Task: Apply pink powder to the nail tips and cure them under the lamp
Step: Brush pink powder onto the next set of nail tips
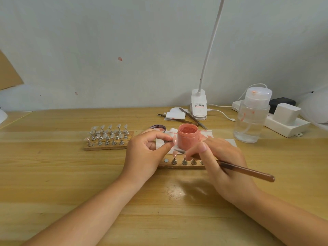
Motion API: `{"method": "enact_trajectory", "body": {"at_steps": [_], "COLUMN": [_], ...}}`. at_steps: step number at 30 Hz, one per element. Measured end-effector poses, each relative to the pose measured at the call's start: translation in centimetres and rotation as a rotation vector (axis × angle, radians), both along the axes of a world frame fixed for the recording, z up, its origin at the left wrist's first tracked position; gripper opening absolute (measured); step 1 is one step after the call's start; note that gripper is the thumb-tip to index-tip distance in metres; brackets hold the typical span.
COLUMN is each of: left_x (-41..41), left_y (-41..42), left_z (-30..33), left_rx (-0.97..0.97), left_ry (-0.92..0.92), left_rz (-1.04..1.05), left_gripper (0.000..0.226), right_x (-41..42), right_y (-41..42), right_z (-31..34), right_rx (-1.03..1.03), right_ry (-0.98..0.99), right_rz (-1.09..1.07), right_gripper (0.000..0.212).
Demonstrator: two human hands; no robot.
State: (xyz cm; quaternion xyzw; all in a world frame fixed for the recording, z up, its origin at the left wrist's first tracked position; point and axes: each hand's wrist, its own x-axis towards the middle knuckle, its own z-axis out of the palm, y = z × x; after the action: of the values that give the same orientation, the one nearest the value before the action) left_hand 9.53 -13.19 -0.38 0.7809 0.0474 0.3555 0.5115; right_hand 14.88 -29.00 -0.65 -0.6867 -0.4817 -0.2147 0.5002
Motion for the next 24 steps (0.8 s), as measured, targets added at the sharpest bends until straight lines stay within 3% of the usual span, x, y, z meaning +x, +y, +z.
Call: {"method": "enact_trajectory", "body": {"at_steps": [4,8,12,17,21,24], "left_x": [0.05,0.02,-0.04,-0.01,-0.02,-0.08], "left_y": [0.00,-0.05,-0.11,-0.10,-0.01,0.02], "left_z": [-0.01,0.03,0.08,-0.03,-0.08,-0.07], "left_rx": [0.004,0.006,0.011,0.025,0.026,0.013], "left_ry": [0.000,0.002,0.012,0.025,0.029,0.031], "left_rz": [-0.003,0.002,-0.001,0.016,0.007,0.000], "left_gripper": [0.022,0.021,0.019,0.013,0.015,0.017], "right_x": [0.02,0.05,0.09,-0.12,-0.35,-0.42], "right_y": [-0.02,-0.06,0.07,-0.17,-0.16,0.03], "right_z": [-0.05,-0.11,-0.13,-0.06,0.33,0.40], "right_rx": [0.029,0.020,0.008,0.040,0.139,0.104], "right_ry": [-0.012,0.030,0.030,0.046,0.121,0.173], "right_rz": [-0.026,0.015,-0.016,0.023,0.027,0.010], "right_gripper": [0.036,0.048,0.038,0.046,0.014,0.015]}}
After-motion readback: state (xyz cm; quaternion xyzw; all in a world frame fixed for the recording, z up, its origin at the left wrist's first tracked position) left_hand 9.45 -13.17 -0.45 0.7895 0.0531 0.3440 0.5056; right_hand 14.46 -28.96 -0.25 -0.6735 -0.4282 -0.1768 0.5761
